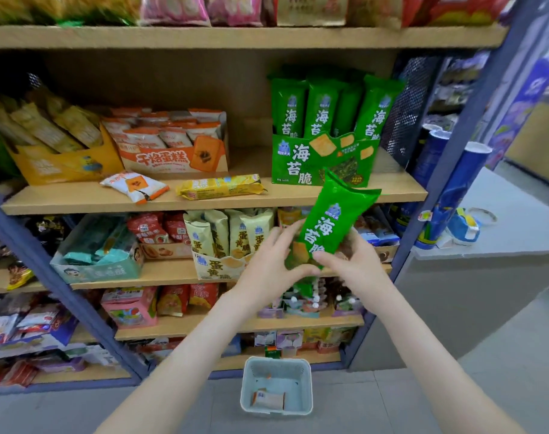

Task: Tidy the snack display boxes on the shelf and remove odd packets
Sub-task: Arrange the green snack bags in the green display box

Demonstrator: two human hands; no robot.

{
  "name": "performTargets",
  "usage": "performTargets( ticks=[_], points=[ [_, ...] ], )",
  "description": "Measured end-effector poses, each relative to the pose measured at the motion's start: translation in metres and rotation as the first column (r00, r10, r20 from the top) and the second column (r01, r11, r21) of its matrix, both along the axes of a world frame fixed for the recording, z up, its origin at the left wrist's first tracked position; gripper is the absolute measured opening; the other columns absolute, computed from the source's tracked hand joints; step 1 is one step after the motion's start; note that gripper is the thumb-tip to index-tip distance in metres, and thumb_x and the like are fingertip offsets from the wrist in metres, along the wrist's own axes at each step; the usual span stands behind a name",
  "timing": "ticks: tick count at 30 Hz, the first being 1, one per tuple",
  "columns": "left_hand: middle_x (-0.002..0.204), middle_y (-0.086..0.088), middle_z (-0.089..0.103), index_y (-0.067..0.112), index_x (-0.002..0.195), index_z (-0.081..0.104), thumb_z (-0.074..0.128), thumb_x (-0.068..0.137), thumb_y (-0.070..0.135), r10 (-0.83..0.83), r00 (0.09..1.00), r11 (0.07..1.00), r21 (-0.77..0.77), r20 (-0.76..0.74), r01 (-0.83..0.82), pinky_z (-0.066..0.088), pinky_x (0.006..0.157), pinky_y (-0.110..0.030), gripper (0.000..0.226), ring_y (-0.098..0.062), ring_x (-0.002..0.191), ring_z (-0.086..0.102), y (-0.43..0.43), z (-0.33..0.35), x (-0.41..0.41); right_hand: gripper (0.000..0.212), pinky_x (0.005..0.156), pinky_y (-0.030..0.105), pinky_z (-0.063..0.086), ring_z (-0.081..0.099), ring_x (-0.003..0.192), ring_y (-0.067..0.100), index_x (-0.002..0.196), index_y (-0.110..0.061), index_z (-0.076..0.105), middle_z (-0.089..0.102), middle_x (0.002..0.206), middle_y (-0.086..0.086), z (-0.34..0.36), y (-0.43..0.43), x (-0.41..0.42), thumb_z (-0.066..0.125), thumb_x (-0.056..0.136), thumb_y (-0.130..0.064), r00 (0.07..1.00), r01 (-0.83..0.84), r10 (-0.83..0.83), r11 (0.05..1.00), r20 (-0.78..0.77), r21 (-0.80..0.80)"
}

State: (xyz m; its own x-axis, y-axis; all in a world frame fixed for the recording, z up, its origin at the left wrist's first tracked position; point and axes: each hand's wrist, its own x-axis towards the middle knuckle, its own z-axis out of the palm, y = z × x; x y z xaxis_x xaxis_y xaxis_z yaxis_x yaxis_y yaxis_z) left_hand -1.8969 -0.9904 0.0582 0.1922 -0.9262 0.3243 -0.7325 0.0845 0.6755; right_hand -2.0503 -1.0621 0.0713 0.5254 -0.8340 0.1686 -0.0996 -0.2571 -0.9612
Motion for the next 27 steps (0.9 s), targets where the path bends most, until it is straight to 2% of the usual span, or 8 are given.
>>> performTargets(
  ticks=[2, 7, 11, 16, 20, 22, 25, 27],
  points=[
    [0.133, 0.003, 0.044, 0.023, 0.148, 0.035, 0.066, 0.089, 0.038, -0.044, 0.994, 0.993, -0.104, 0.096, 0.054, 0.025, 0.095, -0.002, 0.069, -0.001, 0.118, 0.036, -0.018, 0.014, 0.004, 0.042, 0.083, 0.013, 0.048, 0.062, 0.092, -0.01, 0.105, -0.034, 0.055, 0.066, 0.103, -0.018, 0.014, -0.019, -0.011, 0.071, 0.083, -0.002, 0.984, 0.1, -0.098, 0.995, 0.147, -0.01],
    [0.135, -0.012, 0.053, 0.006, 0.134, 0.055, 0.046, 0.097, 0.023, 0.133, 0.944, 0.891, -0.454, 0.302, 0.02, 0.034, 0.11, -0.032, 0.041, -0.022, 0.128, 0.045, -0.083, 0.045, 0.012, 0.034, 0.083, 0.012, 0.049, 0.063, 0.092, -0.008, 0.11, -0.016, 0.058, 0.066, 0.105, -0.009, 0.052, -0.079, -0.024, 0.064, 0.085, 0.007, 0.913, 0.207, -0.15, 0.971, 0.379, -0.116],
    [0.138, -0.016, 0.052, 0.004, 0.132, 0.055, 0.048, 0.094, 0.009, 0.294, 0.864, 0.827, -0.562, 0.408, -0.016, 0.034, 0.11, -0.046, 0.039, -0.028, 0.13, 0.044, -0.15, 0.07, 0.013, 0.035, 0.089, 0.013, 0.044, 0.063, 0.099, -0.003, 0.102, -0.026, 0.062, 0.071, 0.097, -0.022, 0.076, -0.133, -0.022, 0.062, 0.087, 0.005, 0.902, 0.228, -0.09, 0.93, 0.423, -0.289],
    [0.138, -0.014, 0.054, 0.007, 0.131, 0.057, 0.035, 0.09, 0.01, 0.443, 0.719, 0.82, -0.567, 0.535, -0.083, 0.021, 0.113, -0.054, 0.046, -0.03, 0.134, 0.043, -0.219, 0.1, 0.016, 0.036, 0.089, 0.01, 0.043, 0.062, 0.098, -0.008, 0.103, -0.024, 0.058, 0.066, 0.105, -0.013, 0.1, -0.197, -0.01, 0.059, 0.087, 0.008, 0.91, 0.153, -0.002, 0.93, 0.414, -0.334],
    [0.139, -0.01, 0.054, 0.016, 0.13, 0.057, 0.04, 0.093, 0.021, 0.517, 0.57, 0.828, -0.542, 0.638, -0.144, 0.021, 0.109, -0.055, 0.042, -0.031, 0.134, 0.044, -0.245, 0.109, 0.029, 0.03, 0.09, 0.014, 0.042, 0.06, 0.097, 0.002, 0.096, -0.03, 0.057, 0.063, 0.102, -0.014, 0.11, -0.231, -0.001, 0.062, 0.089, -0.001, 0.952, 0.113, -0.019, 0.95, 0.306, -0.291],
    [0.141, -0.008, 0.053, 0.019, 0.133, 0.057, 0.04, 0.097, 0.033, 0.541, 0.526, 0.824, -0.538, 0.656, -0.177, 0.021, 0.109, -0.054, 0.042, -0.031, 0.134, 0.044, -0.248, 0.109, 0.037, 0.022, 0.086, 0.012, 0.039, 0.059, 0.096, 0.006, 0.095, -0.023, 0.057, 0.063, 0.099, -0.011, 0.112, -0.241, 0.0, 0.063, 0.09, -0.003, 0.97, 0.107, -0.038, 0.954, 0.239, -0.281],
    [0.141, -0.01, 0.053, 0.021, 0.135, 0.057, 0.029, 0.1, 0.049, 0.545, 0.487, 0.828, -0.527, 0.682, -0.188, 0.018, 0.11, -0.051, 0.053, -0.032, 0.134, 0.044, -0.248, 0.109, 0.047, 0.024, 0.076, 0.002, 0.039, 0.06, 0.083, -0.01, 0.093, -0.021, 0.058, 0.063, 0.092, -0.016, 0.116, -0.25, 0.0, 0.061, 0.089, 0.002, 0.989, 0.012, 0.031, 0.957, 0.143, -0.29],
    [0.142, -0.012, 0.051, 0.021, 0.136, 0.056, 0.019, 0.101, 0.054, 0.543, 0.475, 0.83, -0.531, 0.693, -0.173, 0.018, 0.11, -0.051, 0.061, -0.034, 0.135, 0.041, -0.248, 0.109, 0.052, 0.026, 0.084, 0.01, 0.039, 0.06, 0.093, -0.002, 0.097, -0.026, 0.058, 0.062, 0.097, -0.017, 0.119, -0.253, 0.003, 0.061, 0.091, -0.001, 0.998, -0.05, 0.062, 0.938, 0.024, -0.344]
  ],
)
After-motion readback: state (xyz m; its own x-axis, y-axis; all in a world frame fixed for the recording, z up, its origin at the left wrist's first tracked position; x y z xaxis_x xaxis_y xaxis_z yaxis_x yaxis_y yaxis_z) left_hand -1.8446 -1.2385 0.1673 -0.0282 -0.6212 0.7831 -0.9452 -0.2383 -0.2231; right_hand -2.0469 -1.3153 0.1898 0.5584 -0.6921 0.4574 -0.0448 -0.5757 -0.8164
